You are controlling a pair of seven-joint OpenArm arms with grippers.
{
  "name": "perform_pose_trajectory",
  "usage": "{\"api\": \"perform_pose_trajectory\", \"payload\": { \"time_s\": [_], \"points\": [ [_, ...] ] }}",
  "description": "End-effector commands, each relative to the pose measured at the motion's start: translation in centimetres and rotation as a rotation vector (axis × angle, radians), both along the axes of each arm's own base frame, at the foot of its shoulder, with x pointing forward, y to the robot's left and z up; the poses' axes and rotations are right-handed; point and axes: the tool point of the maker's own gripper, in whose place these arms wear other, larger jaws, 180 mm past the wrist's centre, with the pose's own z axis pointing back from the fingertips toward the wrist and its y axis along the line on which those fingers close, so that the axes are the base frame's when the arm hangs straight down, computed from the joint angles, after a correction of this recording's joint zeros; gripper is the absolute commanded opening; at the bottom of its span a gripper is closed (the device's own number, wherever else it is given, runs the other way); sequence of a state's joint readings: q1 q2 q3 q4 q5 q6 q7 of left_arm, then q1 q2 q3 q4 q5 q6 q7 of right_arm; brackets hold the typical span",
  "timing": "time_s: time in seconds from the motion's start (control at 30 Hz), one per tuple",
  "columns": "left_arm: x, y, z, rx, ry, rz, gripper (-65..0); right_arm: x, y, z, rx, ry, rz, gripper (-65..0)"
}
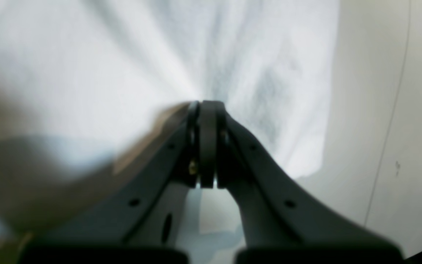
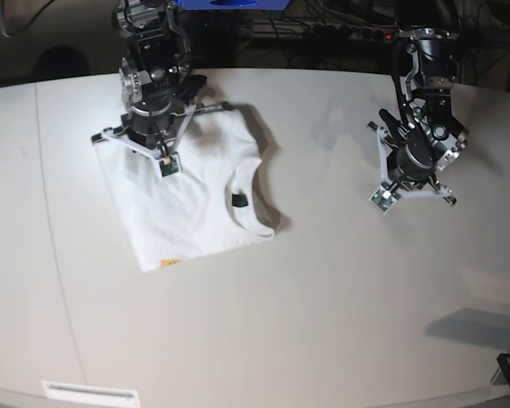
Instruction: Fold the T-shirt properly
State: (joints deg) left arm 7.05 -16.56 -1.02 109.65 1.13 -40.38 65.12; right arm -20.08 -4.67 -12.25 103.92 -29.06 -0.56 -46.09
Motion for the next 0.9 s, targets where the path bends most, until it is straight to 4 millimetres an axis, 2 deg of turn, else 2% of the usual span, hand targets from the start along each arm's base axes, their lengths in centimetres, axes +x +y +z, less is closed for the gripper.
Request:
{"api": "perform_pose_trajectory", "payload": {
  "time_s": [0.0,0.1,0.17,0.27,0.33,0.43,0.57,0.7,0.8,0.87],
  "points": [
    [0.6,0.5,1.0,0.016,-0.033,0.003,-65.0,0.0,-0.6,-0.1,-0.013,0.006,-0.023,-64.7],
    [0.7,0.5,1.1,0.019,-0.036,-0.001,-65.0,-0.7,-0.9,-0.1,-0.013,0.013,-0.029,-64.7],
    [0.8,0.3,1.1,0.012,-0.038,-0.005,-65.0,-0.3,-0.9,1.4,-0.004,-0.029,-0.035,-64.7],
    [1.0,-0.2,1.1,0.000,-0.042,-0.006,-65.0,0.9,-0.7,5.2,0.017,-0.138,-0.034,-64.7],
    [1.6,-2.1,1.0,-0.023,-0.048,-0.044,-65.0,1.8,-0.4,6.3,-0.002,-0.177,-0.011,-64.7],
    [1.6,-4.6,0.5,-0.036,-0.030,-0.113,-65.0,3.1,-1.4,7.5,-0.065,-0.219,-0.019,-64.7],
    [1.4,-7.4,-0.1,-0.075,-0.020,-0.153,-65.0,3.7,-5.2,8.3,-0.158,-0.240,-0.105,-64.7],
    [1.4,-8.5,-0.3,-0.103,-0.022,-0.159,-65.0,3.7,-9.0,8.6,-0.205,-0.241,-0.198,-64.7],
    [2.2,-9.2,0.2,-0.128,-0.042,-0.163,-65.0,3.5,-10.7,7.7,-0.212,-0.185,-0.195,-64.7],
    [2.7,-9.6,-0.2,-0.143,-0.031,-0.154,-65.0,3.0,-11.6,6.6,-0.194,-0.131,-0.188,-64.7]
  ]
}}
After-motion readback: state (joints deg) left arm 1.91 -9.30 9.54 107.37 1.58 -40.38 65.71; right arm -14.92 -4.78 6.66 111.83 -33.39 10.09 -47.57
